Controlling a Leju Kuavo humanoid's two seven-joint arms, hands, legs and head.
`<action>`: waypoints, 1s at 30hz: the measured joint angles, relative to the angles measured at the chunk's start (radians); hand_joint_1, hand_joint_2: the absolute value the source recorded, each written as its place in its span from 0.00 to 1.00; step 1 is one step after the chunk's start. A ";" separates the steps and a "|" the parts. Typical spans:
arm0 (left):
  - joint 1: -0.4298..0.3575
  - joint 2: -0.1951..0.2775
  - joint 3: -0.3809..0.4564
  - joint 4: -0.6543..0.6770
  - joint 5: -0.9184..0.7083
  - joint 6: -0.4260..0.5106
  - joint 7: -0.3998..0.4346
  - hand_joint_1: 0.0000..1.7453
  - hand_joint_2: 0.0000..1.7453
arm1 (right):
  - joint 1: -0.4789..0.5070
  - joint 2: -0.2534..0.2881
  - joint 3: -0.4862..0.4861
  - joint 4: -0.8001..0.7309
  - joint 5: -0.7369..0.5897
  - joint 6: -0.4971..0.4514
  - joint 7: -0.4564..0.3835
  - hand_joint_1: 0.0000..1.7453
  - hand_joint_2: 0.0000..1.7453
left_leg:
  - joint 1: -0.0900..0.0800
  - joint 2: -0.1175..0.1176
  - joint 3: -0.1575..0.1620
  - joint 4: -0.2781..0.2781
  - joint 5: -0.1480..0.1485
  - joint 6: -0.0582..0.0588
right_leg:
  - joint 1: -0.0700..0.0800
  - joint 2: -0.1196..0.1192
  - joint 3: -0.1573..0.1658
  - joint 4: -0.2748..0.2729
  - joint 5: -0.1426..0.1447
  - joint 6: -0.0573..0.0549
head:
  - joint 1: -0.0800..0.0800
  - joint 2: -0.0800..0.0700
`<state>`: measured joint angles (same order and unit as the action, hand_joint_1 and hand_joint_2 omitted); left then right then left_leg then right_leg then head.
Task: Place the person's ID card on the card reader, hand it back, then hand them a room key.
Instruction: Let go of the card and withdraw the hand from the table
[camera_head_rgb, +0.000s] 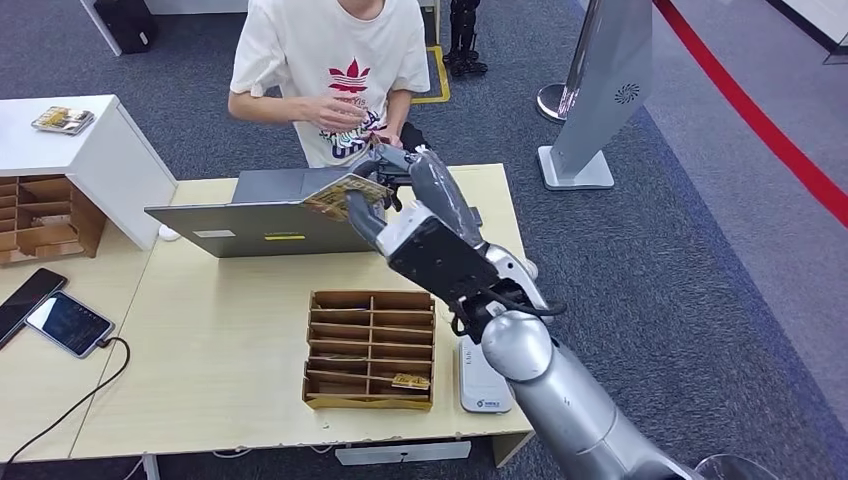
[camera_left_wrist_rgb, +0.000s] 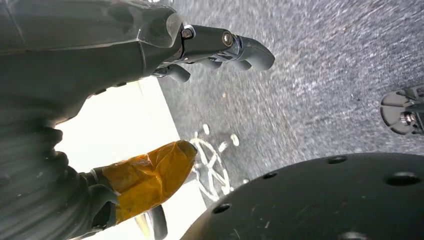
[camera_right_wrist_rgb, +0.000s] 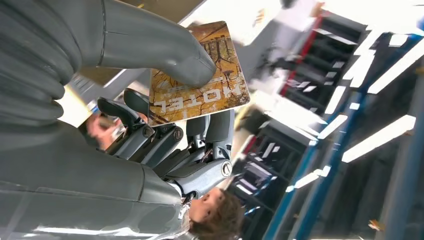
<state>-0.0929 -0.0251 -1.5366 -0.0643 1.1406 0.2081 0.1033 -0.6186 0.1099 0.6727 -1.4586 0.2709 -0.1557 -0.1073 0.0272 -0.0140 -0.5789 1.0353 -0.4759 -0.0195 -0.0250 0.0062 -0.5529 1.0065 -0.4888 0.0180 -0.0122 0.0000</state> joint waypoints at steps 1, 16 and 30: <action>-0.002 0.001 0.000 -0.002 -0.016 -0.002 0.003 0.00 1.00 | -0.026 0.009 0.006 0.030 0.024 0.004 0.020 1.00 1.00 | 0.000 0.000 0.000 0.000 0.000 0.000 | 0.000 0.000 0.000 0.000 0.000 0.000 | 0.000 0.000; -0.033 0.015 0.000 -0.014 -0.154 -0.042 0.037 0.00 1.00 | -0.332 0.115 0.024 0.492 0.445 -0.029 0.167 1.00 1.00 | 0.000 0.000 0.000 0.000 0.001 0.000 | 0.000 0.000 0.000 0.000 0.001 0.000 | 0.000 0.000; -0.036 0.017 -0.005 -0.014 -0.141 -0.047 0.033 0.00 1.00 | -0.330 0.148 -0.006 0.593 0.493 0.005 0.137 0.00 1.00 | 0.000 0.000 0.000 0.000 0.001 0.000 | 0.000 0.000 -0.001 0.000 0.001 0.000 | 0.000 0.000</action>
<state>-0.1290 -0.0084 -1.5420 -0.0782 0.9994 0.1614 0.1368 -0.9484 0.2581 0.6671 -0.8659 0.7636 -0.1508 0.0298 0.0272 -0.0141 -0.5791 1.0355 -0.4746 -0.0194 -0.0250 0.0064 -0.5540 1.0064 -0.4879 0.0178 -0.0122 0.0000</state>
